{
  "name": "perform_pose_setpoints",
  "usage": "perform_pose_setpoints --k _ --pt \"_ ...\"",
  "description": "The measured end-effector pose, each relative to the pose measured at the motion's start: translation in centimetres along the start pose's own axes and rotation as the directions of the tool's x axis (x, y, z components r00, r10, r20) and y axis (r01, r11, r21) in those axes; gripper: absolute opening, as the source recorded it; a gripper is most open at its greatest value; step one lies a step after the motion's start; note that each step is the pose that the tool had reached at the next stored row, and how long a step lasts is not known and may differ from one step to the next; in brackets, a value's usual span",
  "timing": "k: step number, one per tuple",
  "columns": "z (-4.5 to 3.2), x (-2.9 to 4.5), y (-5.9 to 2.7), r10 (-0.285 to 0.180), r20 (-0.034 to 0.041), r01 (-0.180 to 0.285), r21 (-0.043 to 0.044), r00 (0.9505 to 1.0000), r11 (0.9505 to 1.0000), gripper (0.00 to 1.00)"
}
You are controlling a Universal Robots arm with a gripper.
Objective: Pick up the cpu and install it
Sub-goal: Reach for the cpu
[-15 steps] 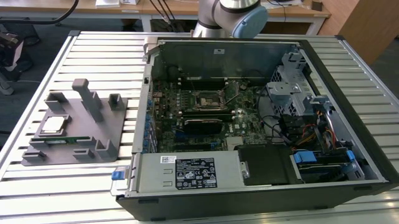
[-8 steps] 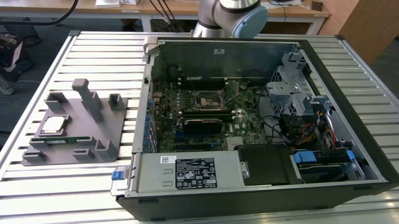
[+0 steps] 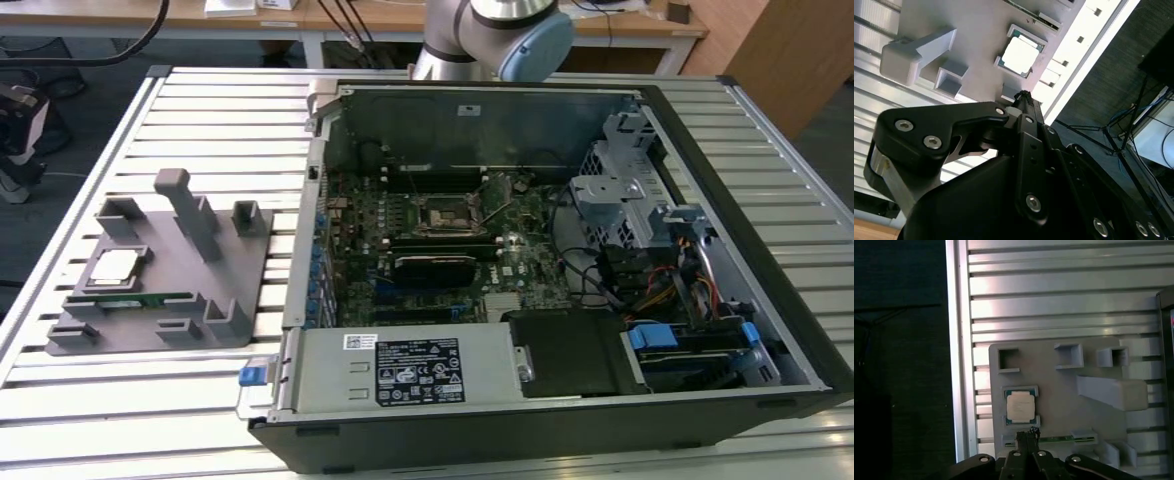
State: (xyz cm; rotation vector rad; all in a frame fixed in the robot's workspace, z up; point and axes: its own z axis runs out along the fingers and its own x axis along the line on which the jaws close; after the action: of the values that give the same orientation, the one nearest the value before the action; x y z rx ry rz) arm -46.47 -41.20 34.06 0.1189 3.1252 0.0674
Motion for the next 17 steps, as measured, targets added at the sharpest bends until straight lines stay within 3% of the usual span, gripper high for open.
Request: perform_pose_setpoints --k 7,11,17 --pt "0.87 -1.77 -0.38 0.0 -0.0047 0.0 0.0006 1.0 1.0 0.11" --pt "1.4 -1.86 -0.39 0.0 -0.0069 0.0 0.0008 1.0 1.0 0.11" --pt "1.53 -1.87 -0.4 0.0 -0.008 0.0 -0.0018 1.0 1.0 0.11"
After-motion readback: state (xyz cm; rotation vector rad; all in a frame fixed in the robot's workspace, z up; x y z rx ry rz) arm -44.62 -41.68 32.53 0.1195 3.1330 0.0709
